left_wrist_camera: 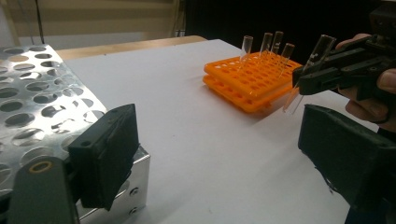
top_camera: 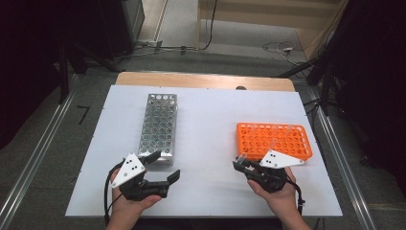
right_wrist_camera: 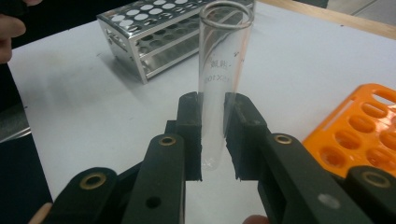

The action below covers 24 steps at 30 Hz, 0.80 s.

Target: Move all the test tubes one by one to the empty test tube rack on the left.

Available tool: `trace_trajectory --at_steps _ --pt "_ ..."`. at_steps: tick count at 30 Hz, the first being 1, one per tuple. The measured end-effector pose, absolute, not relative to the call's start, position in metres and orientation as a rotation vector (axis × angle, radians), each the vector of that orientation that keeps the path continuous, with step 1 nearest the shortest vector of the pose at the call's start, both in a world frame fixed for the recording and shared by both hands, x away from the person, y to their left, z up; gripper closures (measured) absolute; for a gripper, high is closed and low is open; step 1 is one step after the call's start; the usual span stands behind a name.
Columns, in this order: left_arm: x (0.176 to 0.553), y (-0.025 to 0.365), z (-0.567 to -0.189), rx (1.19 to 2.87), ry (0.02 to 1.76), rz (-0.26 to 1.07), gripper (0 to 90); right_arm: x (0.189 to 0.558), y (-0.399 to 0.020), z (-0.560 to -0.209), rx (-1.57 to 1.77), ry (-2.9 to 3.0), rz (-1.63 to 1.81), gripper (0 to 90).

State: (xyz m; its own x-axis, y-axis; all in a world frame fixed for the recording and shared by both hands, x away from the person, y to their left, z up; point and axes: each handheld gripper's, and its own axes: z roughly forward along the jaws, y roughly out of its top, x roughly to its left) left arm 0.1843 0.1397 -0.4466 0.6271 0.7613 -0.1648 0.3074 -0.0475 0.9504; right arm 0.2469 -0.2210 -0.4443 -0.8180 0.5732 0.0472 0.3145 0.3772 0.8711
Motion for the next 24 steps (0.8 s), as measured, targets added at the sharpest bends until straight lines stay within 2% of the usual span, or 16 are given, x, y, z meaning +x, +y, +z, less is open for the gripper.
trace_trajectory --at_steps 9,24 --pt "0.185 0.124 -0.443 1.647 0.882 0.451 24.6 0.243 -0.202 -0.448 0.735 2.419 1.418 73.9" --pt "0.190 0.090 -0.440 1.704 0.797 0.352 40.5 0.236 -0.177 -0.456 0.646 2.489 1.393 74.0"
